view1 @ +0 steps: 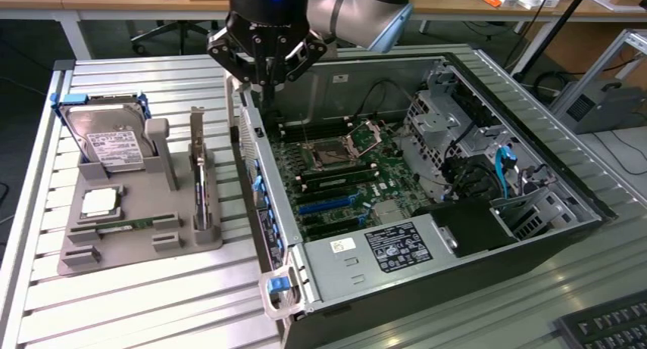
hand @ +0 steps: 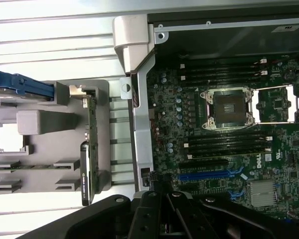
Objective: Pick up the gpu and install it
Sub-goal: 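Reach for the gpu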
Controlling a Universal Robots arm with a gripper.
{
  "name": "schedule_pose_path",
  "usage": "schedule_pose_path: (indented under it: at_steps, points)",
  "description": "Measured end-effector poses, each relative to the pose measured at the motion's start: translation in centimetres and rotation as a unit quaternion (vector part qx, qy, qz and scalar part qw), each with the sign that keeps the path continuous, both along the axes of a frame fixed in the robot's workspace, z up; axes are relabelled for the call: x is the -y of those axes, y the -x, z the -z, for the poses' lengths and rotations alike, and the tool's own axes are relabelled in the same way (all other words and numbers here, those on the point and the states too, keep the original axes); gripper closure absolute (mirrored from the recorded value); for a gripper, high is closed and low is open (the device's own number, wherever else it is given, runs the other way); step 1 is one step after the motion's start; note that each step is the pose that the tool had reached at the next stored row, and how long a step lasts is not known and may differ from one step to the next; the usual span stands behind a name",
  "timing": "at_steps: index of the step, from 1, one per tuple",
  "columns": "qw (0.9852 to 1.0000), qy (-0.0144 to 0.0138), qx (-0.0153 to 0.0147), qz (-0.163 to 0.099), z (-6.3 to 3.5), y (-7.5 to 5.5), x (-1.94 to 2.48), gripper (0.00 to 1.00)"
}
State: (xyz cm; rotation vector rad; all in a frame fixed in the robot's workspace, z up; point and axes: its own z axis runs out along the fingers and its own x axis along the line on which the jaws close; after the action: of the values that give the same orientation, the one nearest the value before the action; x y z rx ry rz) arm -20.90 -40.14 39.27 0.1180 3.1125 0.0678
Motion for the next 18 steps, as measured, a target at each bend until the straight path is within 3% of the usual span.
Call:
schedule_pose_path:
  at_steps: [18]
  points:
    - [1.0,0.0,0.0,0.0,0.04,0.66,0.04,0.89]
